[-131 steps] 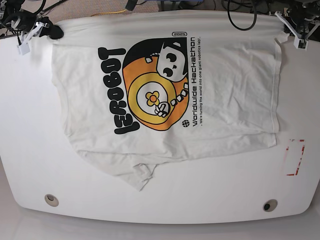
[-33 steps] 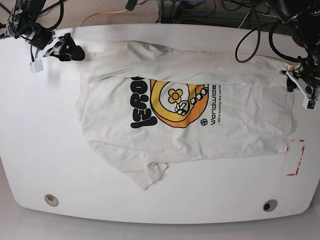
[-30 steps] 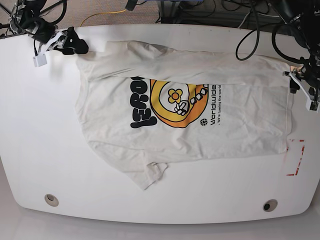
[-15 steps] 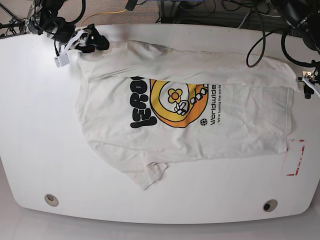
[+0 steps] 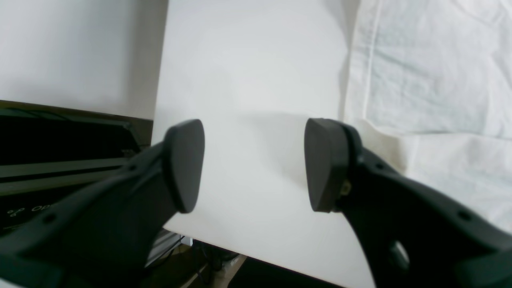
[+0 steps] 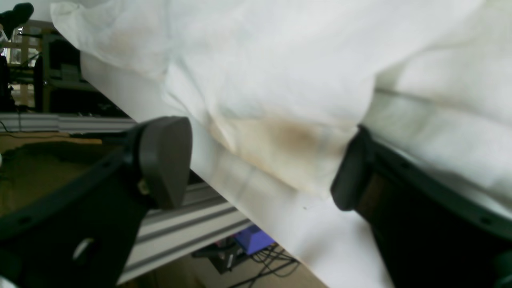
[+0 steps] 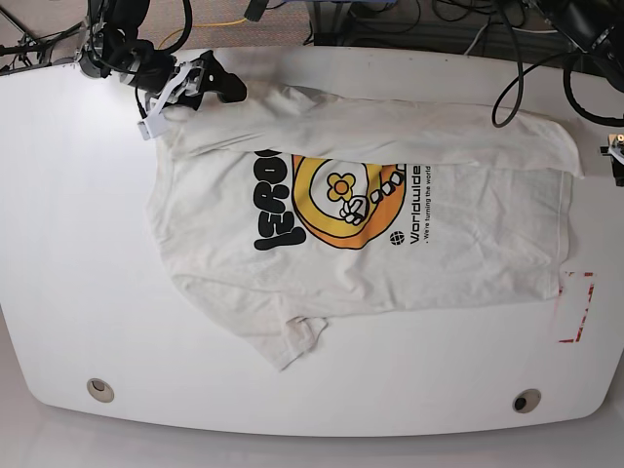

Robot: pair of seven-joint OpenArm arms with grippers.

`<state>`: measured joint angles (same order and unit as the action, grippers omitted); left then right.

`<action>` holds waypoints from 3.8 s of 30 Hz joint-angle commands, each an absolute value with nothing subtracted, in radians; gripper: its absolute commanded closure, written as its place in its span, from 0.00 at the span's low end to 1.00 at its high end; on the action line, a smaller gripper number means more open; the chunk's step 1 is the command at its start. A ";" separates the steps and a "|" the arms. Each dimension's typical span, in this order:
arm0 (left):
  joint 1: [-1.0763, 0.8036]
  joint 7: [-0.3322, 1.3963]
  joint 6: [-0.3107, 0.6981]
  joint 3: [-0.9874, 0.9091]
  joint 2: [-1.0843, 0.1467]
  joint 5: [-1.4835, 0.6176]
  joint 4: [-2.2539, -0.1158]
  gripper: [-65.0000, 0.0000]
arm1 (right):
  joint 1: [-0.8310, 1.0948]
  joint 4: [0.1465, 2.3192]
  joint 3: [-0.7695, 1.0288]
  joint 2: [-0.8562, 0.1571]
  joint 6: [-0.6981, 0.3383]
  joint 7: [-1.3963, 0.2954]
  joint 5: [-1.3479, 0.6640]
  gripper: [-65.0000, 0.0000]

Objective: Fold the T-shirt properly

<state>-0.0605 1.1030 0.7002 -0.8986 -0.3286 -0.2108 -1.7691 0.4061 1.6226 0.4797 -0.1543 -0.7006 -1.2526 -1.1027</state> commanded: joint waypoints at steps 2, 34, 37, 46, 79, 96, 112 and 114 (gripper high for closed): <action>-0.048 1.081 0.698 -0.903 -0.351 -0.222 -1.785 0.43 | 0.410 1.627 0.479 -0.153 -0.698 -1.276 -1.066 0.31; -0.007 1.079 0.698 -0.901 -0.344 -0.214 -1.781 0.43 | 0.374 1.653 0.484 -0.297 -0.698 -1.300 -1.481 1.00; -0.008 1.079 0.698 -0.901 -0.344 -0.214 -1.781 0.43 | 0.343 1.653 0.484 -0.297 -0.698 -1.300 -1.481 1.00; -0.035 1.079 0.698 -0.903 -0.344 -0.214 -1.782 0.43 | 0.231 1.630 0.476 -0.297 -0.698 -1.300 -1.475 1.00; -0.387 1.396 0.698 -1.067 -0.340 -0.998 -1.900 0.42 | 0.127 1.512 0.476 -0.295 -0.698 -1.300 -1.357 1.00; -0.412 1.396 0.698 -0.983 -0.208 -0.878 -1.899 0.42 | 0.142 1.511 0.476 -0.297 -0.698 -1.300 -1.356 1.00; -0.407 1.369 0.698 -0.872 -0.170 -0.680 -1.899 0.42 | 0.143 1.511 0.478 -0.297 -0.698 -1.300 -1.356 1.00; -0.407 1.369 0.698 -0.855 -0.170 -0.659 -1.899 0.42 | 0.143 1.511 0.478 -0.297 -0.698 -1.300 -1.356 1.00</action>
